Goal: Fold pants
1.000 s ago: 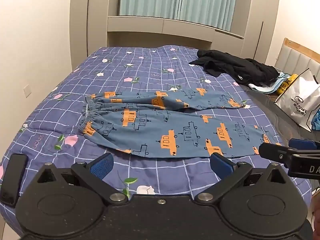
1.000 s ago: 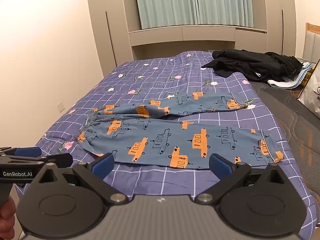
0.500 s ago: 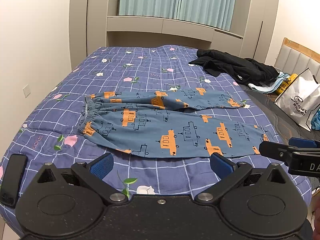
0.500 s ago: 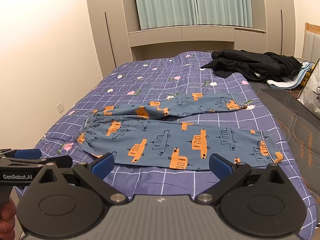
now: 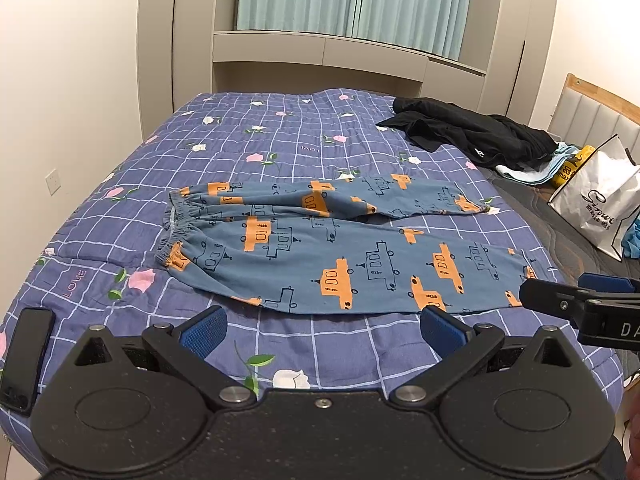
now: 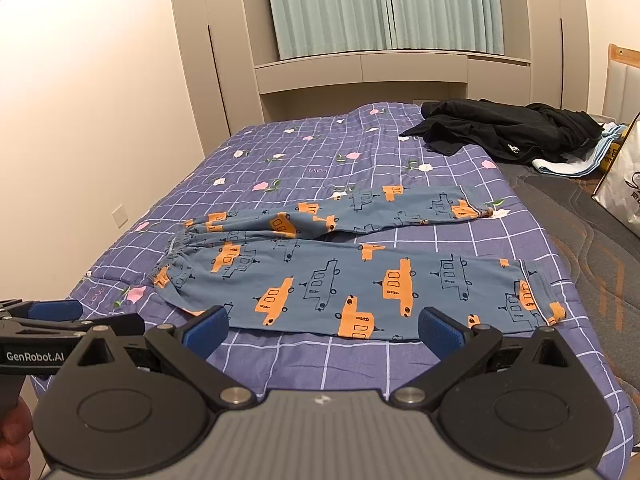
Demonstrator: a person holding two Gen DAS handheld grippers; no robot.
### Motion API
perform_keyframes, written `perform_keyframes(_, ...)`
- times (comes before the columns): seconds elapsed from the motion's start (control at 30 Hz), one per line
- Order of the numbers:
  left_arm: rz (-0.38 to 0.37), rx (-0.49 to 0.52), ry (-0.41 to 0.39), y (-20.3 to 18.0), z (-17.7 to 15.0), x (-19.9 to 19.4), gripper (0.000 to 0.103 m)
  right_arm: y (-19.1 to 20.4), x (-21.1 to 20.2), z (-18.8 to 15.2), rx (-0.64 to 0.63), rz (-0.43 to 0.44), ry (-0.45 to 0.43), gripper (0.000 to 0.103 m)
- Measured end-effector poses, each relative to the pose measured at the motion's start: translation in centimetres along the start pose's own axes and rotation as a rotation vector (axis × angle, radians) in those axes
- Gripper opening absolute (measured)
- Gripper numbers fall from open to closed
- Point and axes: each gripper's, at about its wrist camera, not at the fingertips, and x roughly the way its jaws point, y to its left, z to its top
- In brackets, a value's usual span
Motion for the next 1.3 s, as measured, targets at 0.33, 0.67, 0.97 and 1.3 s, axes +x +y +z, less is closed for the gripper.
perform_keyframes(0.33, -0.001, 0.001, 0.002, -0.04, -0.05, -0.03, 0.103, -0.02, -0.04, 0.03, 0.0, 0.0, 0.0, 0.103)
perform_keyframes(0.67, -0.004, 0.005, 0.011, 0.02, -0.16, 0.04, 0.103, -0.08, 0.0, 0.05, 0.004, -0.003, 0.003, 0.103)
perform_keyframes(0.97, -0.003, 0.005, 0.015, 0.01, -0.05, 0.15, 0.103, -0.24, 0.13, 0.04, 0.005, -0.004, 0.004, 0.103)
perform_keyframes(1.3, -0.003, 0.0, 0.028, 0.25, 0.04, 0.87, 0.103, -0.51, 0.71, 0.1, 0.009, -0.005, 0.012, 0.103)
